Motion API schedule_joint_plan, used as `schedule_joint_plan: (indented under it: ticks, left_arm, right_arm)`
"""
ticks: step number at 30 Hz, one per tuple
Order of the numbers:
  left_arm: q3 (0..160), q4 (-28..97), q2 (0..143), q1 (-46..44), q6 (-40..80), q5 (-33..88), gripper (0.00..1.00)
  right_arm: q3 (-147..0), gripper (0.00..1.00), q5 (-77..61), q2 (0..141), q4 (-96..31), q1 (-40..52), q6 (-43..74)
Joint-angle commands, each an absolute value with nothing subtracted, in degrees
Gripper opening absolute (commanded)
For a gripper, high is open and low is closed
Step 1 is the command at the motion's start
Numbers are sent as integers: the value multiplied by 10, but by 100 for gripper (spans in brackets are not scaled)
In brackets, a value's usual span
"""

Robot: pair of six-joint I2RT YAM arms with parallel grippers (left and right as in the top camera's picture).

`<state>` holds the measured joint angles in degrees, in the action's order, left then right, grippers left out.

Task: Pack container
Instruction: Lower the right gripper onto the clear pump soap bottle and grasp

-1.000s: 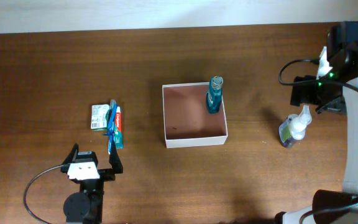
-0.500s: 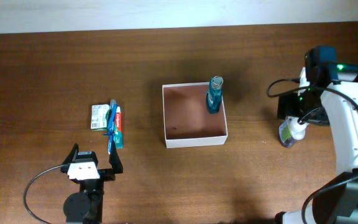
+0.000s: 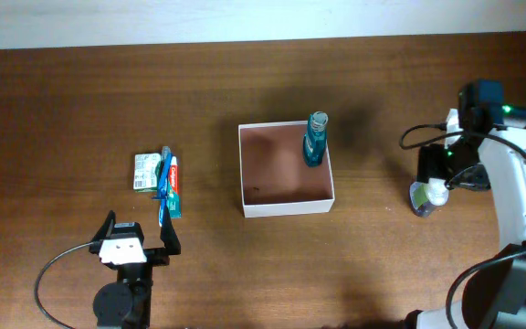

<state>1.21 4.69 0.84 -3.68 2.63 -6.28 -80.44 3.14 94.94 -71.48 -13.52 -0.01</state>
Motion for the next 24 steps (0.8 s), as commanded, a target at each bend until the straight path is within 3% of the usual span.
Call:
schedule_joint_plan:
  ticks: [1, 6, 24]
  left_arm:
    - [8, 45, 3, -36, 30, -69, 99]
    - [8, 45, 3, -36, 30, -69, 99]
    - [8, 45, 3, -36, 30, -69, 99]
  right_arm:
    - [-802, 76, -14, 953, -712, -149, -37]
    - [-802, 70, -15, 953, -710, -149, -43]
    - [-800, 64, -10, 971, -705, -150, -71]
